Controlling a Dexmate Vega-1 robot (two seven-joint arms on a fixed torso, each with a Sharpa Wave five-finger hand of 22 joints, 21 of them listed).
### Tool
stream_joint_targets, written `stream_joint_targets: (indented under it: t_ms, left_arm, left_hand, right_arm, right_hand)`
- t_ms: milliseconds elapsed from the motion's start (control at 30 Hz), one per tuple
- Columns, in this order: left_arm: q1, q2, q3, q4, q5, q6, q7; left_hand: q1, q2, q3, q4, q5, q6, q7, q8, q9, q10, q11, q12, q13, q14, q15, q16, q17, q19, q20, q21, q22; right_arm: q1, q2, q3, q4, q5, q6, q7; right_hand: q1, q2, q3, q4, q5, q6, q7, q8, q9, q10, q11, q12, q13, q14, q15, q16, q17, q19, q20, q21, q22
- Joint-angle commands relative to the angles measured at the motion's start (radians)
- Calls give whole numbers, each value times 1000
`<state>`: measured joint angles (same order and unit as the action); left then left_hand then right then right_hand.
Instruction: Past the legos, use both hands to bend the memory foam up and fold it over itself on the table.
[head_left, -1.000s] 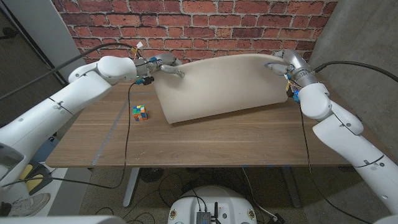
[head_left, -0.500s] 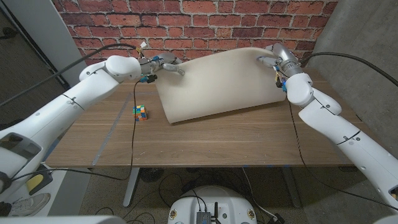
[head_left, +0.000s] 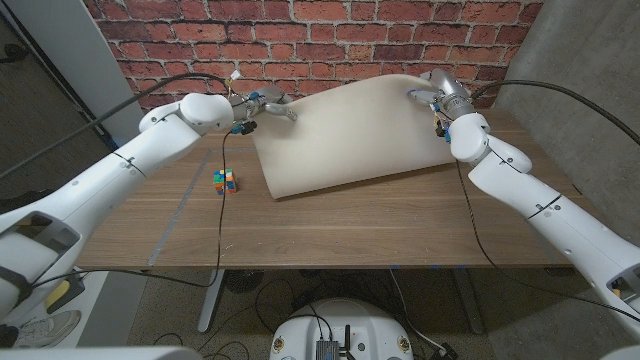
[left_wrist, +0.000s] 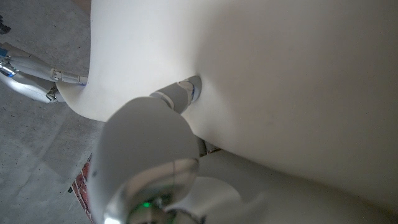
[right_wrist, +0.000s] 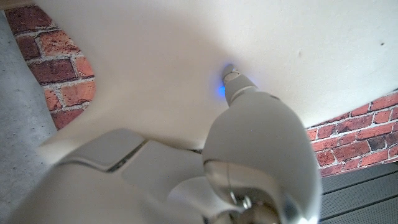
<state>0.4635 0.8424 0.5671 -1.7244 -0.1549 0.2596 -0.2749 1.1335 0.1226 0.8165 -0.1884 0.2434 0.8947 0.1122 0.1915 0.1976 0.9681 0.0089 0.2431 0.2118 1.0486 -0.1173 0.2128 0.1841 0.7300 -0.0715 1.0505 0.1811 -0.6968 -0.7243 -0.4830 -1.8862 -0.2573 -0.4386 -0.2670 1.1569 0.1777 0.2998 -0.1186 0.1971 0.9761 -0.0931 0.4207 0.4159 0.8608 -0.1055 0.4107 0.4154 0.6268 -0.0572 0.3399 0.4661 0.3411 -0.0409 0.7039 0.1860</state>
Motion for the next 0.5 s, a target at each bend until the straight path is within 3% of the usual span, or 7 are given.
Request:
stream_joint_targets:
  t_ms: [33, 400, 500]
  left_arm:
    - [3, -28, 28, -16, 87, 54, 110]
    - [-40, -55, 97, 16, 224, 101, 147]
    - [-64, -63, 142, 20, 316, 117, 168]
  left_hand:
    - [14, 1, 3, 2, 5, -4, -2, -7, 5, -4, -6, -5, 5, -6, -6, 3, 3, -5, -12, 7, 2]
    - [11, 2, 1, 5, 3, -14, -2, -9, 5, -11, -3, -11, 6, -17, -5, 1, 4, -8, -15, 11, 1]
    - [12, 4, 3, 4, 2, -14, -2, -9, 4, -14, -4, -12, 6, -20, -6, 0, 4, -15, -16, 11, 1]
  right_arm:
    - [80, 57, -85, 109, -38, 0, -61]
    - [137, 132, -136, 234, -81, -9, -156]
    - [154, 153, -151, 272, -101, -19, -192]
  right_hand:
    - [2, 1, 2, 9, 9, -1, -1, 7, 9, 7, -2, 5, 6, 9, -173, -4, 5, -1, -53, 4, 3]
    - [2, -2, 2, 8, 10, -2, 0, 9, 14, 5, -3, 6, 13, 11, -171, -7, 7, 3, -49, 10, 3]
    - [1, -3, 1, 9, 9, -1, 0, 8, 12, 0, -5, 3, 14, 9, -172, -9, 7, 5, -48, 12, 3]
